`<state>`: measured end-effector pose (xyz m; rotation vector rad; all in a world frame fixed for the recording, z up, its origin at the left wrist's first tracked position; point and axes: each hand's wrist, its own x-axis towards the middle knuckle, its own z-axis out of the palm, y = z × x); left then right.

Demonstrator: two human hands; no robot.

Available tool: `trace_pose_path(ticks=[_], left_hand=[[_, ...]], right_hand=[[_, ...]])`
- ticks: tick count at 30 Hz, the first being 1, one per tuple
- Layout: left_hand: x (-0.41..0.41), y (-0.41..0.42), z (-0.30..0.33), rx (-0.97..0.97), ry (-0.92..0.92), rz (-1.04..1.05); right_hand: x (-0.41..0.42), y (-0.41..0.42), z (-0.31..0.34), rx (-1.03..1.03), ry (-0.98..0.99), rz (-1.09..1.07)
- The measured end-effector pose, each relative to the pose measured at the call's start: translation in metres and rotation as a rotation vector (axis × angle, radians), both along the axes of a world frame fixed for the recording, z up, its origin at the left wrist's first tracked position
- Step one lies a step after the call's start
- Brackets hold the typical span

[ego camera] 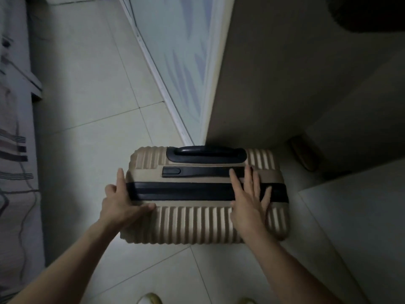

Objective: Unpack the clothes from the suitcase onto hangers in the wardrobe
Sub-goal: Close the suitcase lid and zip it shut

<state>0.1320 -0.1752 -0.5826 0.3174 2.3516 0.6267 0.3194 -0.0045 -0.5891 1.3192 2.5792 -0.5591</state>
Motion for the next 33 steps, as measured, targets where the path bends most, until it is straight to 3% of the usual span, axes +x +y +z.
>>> trace_pose_path(ticks=[3,5,8,13,20,33], left_hand=[[0.015,0.004,-0.003,0.019,-0.114,-0.037],[0.034,0.009,-0.007,0.079,-0.178,0.025],[0.067,0.027,-0.015,0.173,-0.177,0.148],[0.097,0.071,-0.030,0.311,-0.226,0.157],[0.121,0.127,-0.035,0.344,-0.195,0.093],[0.180,0.268,-0.039,0.306,-0.314,0.103]], right_hand=[[0.017,-0.007,-0.004,-0.057,0.080,-0.267],[0.027,-0.009,-0.008,-0.108,0.107,-0.309],[0.039,-0.007,-0.012,-0.147,0.074,-0.260],[0.060,0.035,-0.009,-0.159,0.026,-0.166],[0.078,0.098,-0.007,-0.214,0.025,-0.171],[0.125,0.242,-0.010,-0.192,-0.022,-0.181]])
